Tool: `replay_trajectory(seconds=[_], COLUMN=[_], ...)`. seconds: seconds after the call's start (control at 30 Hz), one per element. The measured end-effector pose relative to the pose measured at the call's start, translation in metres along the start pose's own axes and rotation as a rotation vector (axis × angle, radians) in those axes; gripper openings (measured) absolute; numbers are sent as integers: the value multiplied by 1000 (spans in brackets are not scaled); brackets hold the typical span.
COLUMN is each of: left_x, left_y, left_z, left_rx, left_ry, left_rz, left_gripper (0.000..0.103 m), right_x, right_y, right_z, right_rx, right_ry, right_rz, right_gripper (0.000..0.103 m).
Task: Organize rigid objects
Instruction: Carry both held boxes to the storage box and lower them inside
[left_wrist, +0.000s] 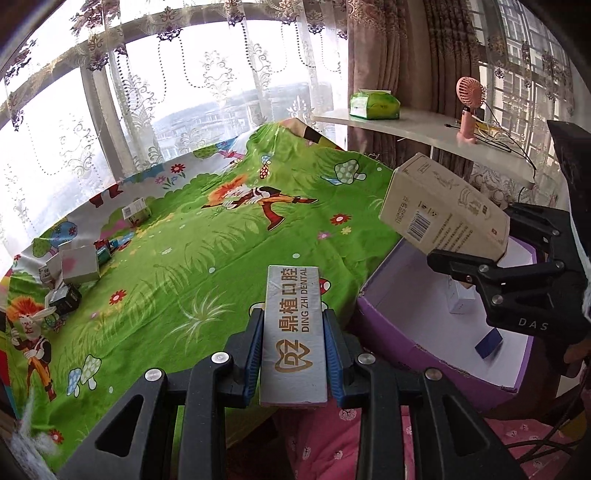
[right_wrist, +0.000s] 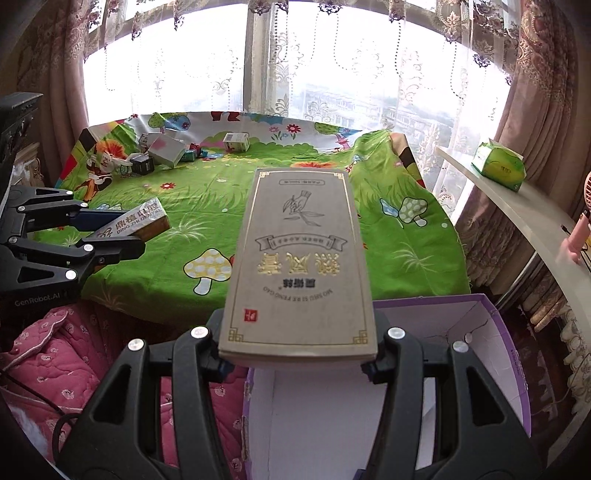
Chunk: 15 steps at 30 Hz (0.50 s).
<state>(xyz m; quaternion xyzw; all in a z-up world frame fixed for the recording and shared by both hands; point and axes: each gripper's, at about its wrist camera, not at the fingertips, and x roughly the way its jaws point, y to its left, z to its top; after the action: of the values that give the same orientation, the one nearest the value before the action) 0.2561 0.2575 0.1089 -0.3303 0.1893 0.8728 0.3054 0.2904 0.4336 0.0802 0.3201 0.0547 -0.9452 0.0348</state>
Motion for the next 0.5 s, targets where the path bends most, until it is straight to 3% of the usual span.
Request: replay_trajectory(seconds=[0.3, 0.5], left_x=[15, 45], left_y=[-76, -106], left_z=[33, 43], left_rx=[168, 164], left_ry=[1, 61], left_rz=[-122, -220], left_gripper=[32, 32], right_x=[-14, -22], right_y=[-73, -116], right_z=[-34, -51], right_rx=[105, 172], right_ry=[51, 105], right_rz=[-161, -262], right_gripper=[55, 56])
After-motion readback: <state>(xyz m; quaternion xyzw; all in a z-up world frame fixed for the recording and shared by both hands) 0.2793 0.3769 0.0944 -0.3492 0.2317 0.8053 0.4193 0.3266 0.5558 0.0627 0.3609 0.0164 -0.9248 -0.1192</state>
